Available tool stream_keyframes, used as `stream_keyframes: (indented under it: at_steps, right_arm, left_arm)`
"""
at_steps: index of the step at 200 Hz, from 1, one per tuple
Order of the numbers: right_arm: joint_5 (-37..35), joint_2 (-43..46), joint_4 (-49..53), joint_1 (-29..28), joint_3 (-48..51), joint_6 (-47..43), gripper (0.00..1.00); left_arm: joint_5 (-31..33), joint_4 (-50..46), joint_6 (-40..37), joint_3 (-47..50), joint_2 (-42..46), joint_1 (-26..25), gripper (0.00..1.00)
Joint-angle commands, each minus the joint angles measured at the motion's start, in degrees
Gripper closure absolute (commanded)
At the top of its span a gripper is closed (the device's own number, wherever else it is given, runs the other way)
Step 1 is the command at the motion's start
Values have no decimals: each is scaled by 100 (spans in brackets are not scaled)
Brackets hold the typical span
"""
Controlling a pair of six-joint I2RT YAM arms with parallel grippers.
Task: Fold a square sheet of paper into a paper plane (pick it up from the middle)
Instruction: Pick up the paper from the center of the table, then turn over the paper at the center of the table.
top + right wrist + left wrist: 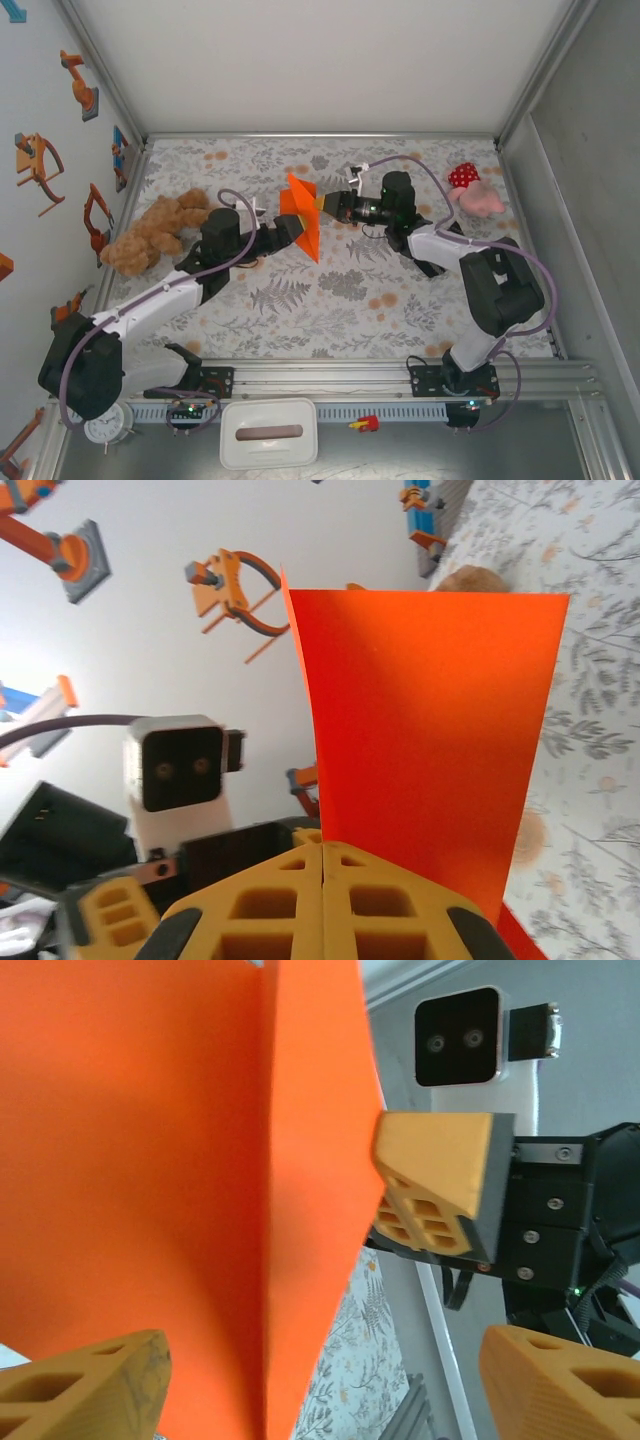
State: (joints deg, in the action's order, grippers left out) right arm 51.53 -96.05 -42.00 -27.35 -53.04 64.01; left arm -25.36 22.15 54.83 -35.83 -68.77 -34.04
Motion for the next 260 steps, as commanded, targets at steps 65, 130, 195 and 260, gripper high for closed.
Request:
stream_keyframes:
  at_steps: [65,130,195,260]
  right_arm:
    - [204,-39,-1172,-7,103,816,100]
    - [110,54,-1171,72,153,815,100]
    - [98,62,-1171,118,206,816,98]
    - [93,430,-1098,581,555,767,71]
  left_arm:
    - [-768,747,38,-688,-766,-23,46]
    - [-875,1110,0,-429,-625,-15,58]
    - [-804,876,-118,-411,-530,-5,75]
    - [-442,85,-492,-546,-399,10,86]
